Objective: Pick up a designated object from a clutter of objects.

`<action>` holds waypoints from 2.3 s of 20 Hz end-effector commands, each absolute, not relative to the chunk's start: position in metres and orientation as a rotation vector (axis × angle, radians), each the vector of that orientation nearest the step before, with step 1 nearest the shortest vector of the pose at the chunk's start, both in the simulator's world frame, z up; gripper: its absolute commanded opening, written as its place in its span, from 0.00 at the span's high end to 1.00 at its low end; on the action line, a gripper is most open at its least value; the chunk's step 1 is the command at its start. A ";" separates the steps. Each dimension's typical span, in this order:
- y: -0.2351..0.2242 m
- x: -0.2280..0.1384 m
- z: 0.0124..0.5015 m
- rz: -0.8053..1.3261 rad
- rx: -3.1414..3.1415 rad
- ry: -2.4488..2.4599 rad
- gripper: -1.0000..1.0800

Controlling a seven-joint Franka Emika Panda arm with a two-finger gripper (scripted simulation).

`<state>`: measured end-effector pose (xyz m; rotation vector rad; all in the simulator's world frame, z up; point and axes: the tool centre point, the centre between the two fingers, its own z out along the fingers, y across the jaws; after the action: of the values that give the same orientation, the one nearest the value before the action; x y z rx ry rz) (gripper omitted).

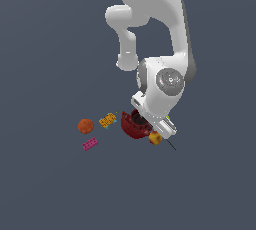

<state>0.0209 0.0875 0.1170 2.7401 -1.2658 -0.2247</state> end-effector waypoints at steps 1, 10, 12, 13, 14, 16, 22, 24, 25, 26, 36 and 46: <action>0.087 0.019 0.109 -0.226 2.739 -1.266 0.19; 0.086 0.015 0.092 -0.226 2.737 -1.270 1.00; 0.086 0.015 0.092 -0.226 2.737 -1.270 1.00; 0.086 0.015 0.092 -0.226 2.737 -1.270 1.00; 0.086 0.015 0.092 -0.226 2.737 -1.270 1.00; 0.086 0.015 0.092 -0.226 2.737 -1.270 1.00; 0.087 0.017 0.096 -0.222 2.740 -1.269 1.00; 0.086 0.017 0.101 -0.222 2.740 -1.269 1.00; 0.085 0.018 0.105 -0.222 2.740 -1.269 1.00; 0.085 0.018 0.109 -0.222 2.740 -1.269 1.00; 0.071 0.028 0.182 -0.223 2.740 -1.269 1.00; 0.052 0.043 0.289 -0.225 2.738 -1.270 1.00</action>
<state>0.0409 0.0546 0.2709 2.7375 -1.2699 -0.2268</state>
